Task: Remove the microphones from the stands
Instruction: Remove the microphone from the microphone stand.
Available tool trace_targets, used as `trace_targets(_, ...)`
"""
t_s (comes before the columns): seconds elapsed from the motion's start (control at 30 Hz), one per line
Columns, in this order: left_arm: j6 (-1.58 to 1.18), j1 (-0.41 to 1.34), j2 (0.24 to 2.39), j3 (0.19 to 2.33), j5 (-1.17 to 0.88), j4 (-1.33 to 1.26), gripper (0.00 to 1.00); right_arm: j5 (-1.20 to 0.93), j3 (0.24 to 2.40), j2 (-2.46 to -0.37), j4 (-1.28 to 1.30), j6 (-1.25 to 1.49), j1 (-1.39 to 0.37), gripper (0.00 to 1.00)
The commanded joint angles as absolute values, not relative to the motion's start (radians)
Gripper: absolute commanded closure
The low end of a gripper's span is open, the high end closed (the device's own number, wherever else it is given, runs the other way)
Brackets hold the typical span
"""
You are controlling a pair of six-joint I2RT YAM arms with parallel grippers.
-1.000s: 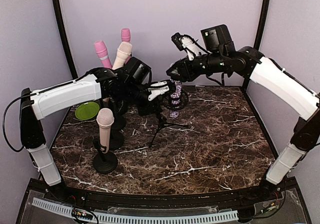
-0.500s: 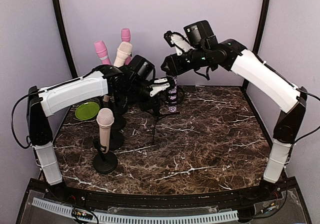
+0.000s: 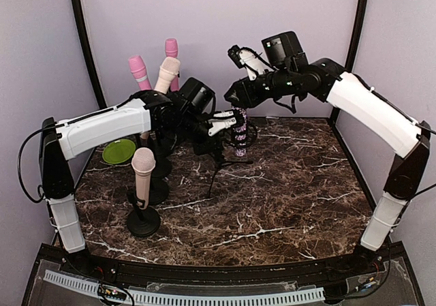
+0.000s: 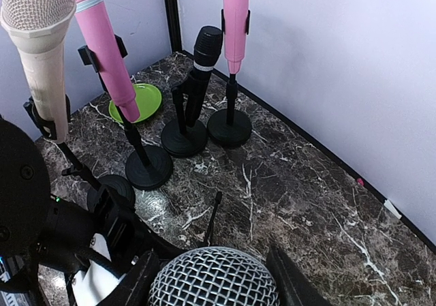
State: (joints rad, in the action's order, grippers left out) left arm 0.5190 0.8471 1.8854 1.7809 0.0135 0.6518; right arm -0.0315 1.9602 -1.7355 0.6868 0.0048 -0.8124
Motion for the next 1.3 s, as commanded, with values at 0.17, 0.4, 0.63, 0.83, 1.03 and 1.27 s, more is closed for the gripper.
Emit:
trace_targets(0.17, 0.495, 0.824, 1.951, 1.776, 0.009, 0.719, 0.96, 0.03, 1.972, -1.631, 0.397, 0.096, -0.865, 0.61)
trace_targets(0.4, 0.482, 0.824, 1.85, 1.749, -0.058, 0.607, 0.33, 0.085, 1.902, -1.671, 0.394, 0.14, -0.864, 0.61)
trace_targets(0.63, 0.442, 0.824, 1.742, 1.686, -0.12, 0.494, 0.13, 0.09, 1.908, -1.7, 0.421, 0.169, -0.861, 0.61)
trace_targets(0.83, 0.383, 0.821, 1.676, 1.679, -0.149, 0.444, 0.1, 0.07, 1.907, -1.722, 0.462, 0.179, -0.857, 0.6)
trace_targets(1.03, 0.322, 0.806, 1.651, 1.66, -0.192, 0.383, 0.08, 0.028, 1.878, -1.721, 0.455, 0.196, -0.856, 0.6)
trace_targets(1.27, 0.286, 0.796, 1.64, 1.654, -0.21, 0.374, 0.08, 0.005, 1.867, -1.738, 0.446, 0.194, -0.856, 0.6)
